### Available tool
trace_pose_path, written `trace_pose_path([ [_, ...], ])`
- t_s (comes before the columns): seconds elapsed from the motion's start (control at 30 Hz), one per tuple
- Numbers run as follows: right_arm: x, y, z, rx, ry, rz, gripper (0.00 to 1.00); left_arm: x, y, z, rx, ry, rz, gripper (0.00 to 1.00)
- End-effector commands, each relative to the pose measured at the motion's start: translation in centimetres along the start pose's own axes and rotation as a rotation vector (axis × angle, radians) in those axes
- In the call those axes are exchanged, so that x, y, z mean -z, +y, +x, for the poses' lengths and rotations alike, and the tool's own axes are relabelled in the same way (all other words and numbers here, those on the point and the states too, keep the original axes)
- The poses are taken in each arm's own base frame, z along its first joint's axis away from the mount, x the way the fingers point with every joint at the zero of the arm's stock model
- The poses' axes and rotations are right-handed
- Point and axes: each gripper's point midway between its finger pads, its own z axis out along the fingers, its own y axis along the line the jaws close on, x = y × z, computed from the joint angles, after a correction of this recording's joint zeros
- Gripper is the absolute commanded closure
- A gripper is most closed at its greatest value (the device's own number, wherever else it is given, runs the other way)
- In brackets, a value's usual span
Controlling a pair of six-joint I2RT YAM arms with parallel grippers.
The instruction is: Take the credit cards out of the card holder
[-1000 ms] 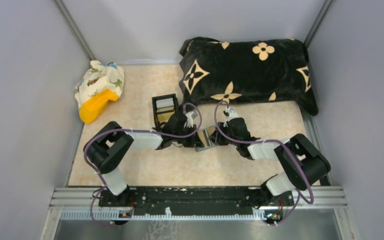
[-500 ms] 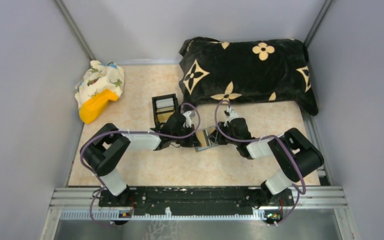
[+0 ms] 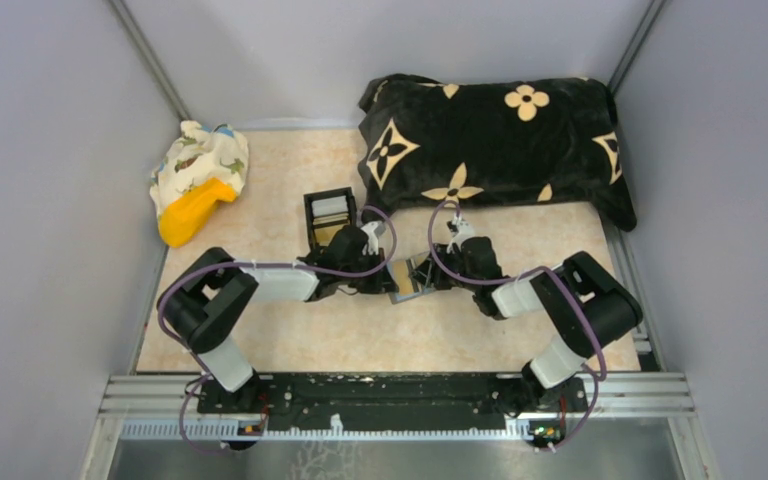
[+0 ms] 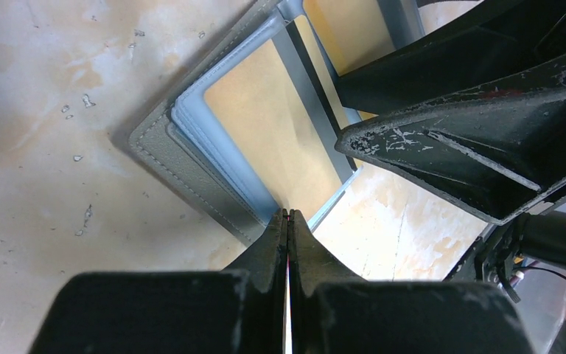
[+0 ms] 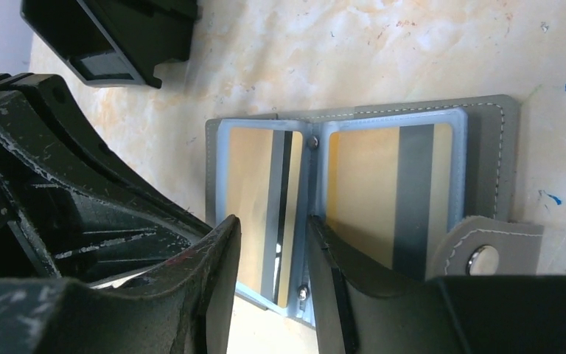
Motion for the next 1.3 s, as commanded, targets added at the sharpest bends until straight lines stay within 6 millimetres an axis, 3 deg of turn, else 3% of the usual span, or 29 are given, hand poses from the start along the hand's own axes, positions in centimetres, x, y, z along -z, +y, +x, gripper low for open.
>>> trace_pose_path([
  [0.0, 0.0, -0.6, 1.0, -0.001, 0.026, -0.007, 0.6, -0.3, 1.5, 0.2, 0.005, -0.002, -0.027, 1.0],
  [0.2, -0.1, 0.7, 1.1, -0.012, 0.028, -0.087, 0.61, -0.5, 2.3, -0.2, 0.021, -0.004, -0.021, 1.0],
  [0.33, -0.1, 0.5, 2.1, -0.043, 0.05, -0.107, 0.68, -0.5, 2.6, -0.6, 0.026, -0.007, -0.018, 1.0],
  [0.7, 0.4, 0.1, 1.9, -0.052, 0.04, -0.089, 0.97, -0.7, 2.7, -0.6, 0.04, 0.002, -0.009, 1.0],
  [0.73, 0.7, 0.5, 1.0, -0.043, 0.016, -0.101, 1.0, -0.8, 2.8, -0.6, 0.041, 0.003, -0.009, 1.0],
  [1.27, 2.6, -1.6, -2.4, -0.057, -0.053, -0.065, 1.0, -0.8, 2.4, -1.3, 0.02, -0.003, -0.003, 1.0],
])
